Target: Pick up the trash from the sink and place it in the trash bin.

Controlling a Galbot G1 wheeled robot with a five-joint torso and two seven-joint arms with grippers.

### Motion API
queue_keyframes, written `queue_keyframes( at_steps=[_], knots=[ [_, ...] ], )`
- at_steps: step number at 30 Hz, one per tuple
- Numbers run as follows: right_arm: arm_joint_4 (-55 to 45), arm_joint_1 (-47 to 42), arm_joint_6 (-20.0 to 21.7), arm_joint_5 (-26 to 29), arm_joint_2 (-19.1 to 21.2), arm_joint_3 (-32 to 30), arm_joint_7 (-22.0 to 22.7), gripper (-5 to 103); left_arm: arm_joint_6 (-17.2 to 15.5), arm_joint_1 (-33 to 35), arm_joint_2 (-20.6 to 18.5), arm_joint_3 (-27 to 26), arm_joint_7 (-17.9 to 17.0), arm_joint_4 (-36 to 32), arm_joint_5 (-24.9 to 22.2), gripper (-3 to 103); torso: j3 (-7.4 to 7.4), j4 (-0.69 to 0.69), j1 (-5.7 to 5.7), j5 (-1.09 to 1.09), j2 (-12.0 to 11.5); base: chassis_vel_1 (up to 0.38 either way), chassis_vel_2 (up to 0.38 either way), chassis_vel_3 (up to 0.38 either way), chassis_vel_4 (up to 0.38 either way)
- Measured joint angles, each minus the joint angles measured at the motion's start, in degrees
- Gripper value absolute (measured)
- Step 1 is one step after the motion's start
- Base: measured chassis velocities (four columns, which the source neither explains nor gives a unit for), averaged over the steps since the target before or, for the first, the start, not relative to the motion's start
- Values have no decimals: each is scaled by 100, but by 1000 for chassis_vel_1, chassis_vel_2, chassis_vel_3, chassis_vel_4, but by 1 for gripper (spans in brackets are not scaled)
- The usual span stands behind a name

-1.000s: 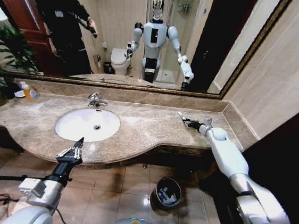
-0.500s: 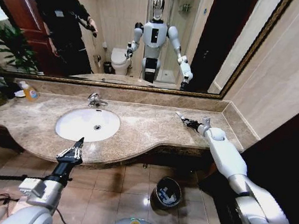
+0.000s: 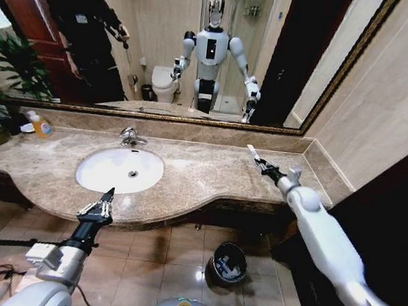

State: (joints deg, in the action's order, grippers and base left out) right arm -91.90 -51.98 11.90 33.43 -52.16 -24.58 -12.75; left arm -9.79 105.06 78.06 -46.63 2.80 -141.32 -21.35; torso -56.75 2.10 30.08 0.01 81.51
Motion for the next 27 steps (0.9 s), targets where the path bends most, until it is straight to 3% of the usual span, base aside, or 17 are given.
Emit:
queue_keyframes(
  at_steps=[8,14,20,27],
  knots=[
    [-1533,-1755,-19,-8,-422,-1021,140,18,0,0,0,0,-1,0,0,0,0,2,0,0,0,0,0,0,0],
    [-2354,-3453,-341,-177,-1068,-1888,-276,18,0,0,0,0,-1,0,0,0,1,0,-1,-3,1,0,0,0,0],
    [-2421,-4542,-868,-356,-1576,-2178,-625,18,0,0,0,0,-2,0,0,0,0,0,0,-2,1,0,0,0,0],
    [-1726,-4882,-1528,-843,-2024,-1905,-802,18,0,0,0,0,-1,0,0,0,0,0,0,0,0,0,0,0,0]
  ],
)
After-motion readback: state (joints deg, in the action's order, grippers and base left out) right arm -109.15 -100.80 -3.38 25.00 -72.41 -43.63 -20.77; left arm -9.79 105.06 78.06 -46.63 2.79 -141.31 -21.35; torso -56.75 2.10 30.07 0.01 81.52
